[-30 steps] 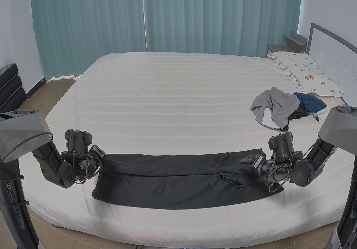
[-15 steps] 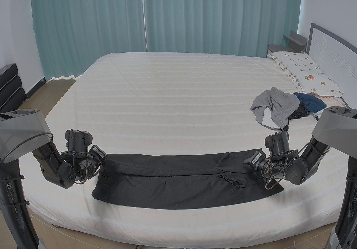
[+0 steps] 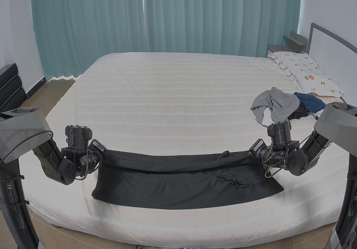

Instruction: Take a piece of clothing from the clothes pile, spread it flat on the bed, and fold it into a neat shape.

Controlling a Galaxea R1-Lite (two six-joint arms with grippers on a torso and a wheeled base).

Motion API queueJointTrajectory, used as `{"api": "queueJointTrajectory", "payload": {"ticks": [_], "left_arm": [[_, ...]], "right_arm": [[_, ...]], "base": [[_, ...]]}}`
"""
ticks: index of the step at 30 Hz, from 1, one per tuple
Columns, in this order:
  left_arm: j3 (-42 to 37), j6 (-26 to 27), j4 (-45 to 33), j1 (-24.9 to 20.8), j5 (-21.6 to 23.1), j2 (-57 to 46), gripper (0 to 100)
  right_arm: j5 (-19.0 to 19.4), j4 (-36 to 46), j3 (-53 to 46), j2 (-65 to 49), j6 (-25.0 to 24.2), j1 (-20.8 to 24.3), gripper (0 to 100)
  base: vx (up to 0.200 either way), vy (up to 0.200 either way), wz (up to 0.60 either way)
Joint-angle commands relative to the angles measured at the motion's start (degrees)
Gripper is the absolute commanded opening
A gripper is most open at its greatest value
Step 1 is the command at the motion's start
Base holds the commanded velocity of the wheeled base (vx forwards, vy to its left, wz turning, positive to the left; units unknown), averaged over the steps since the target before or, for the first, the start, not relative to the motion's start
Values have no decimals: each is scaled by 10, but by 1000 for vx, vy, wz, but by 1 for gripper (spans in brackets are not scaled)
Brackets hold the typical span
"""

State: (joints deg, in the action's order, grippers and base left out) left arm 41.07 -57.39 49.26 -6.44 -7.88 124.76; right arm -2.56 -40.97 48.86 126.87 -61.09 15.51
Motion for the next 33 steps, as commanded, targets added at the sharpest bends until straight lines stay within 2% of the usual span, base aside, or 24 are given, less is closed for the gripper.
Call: {"api": "queueJointTrajectory", "payload": {"ticks": [1, 5, 7, 10, 18, 22, 33], "left_arm": [[26, -22, 13, 5, -2, 6, 0], [31, -43, 65, 11, -16, 22, 0], [23, -42, 107, 12, -18, 29, 0], [2, -36, 145, 13, -15, 39, 0], [-57, 41, 152, 12, -12, 58, 0], [-86, 101, 153, 10, -12, 59, 0], [-88, 108, 152, 7, -12, 72, 0]], "right_arm": [[-1, -8, 38, 3, -11, -14, 0], [-2, -100, 27, 2, -48, -21, 0], [-1, -175, -8, 5, -41, -21, 0], [7, -218, -50, 10, -13, -17, 0], [8, -219, -116, 21, 57, -10, 0], [8, -219, -140, 22, 90, -1, 0], [7, -221, -154, 48, 120, 9, 0]], "base": [[0, 0, 0], [0, 0, 0], [0, 0, 0], [0, 0, 0], [0, 0, 0], [0, 0, 0], [0, 0, 0]]}}
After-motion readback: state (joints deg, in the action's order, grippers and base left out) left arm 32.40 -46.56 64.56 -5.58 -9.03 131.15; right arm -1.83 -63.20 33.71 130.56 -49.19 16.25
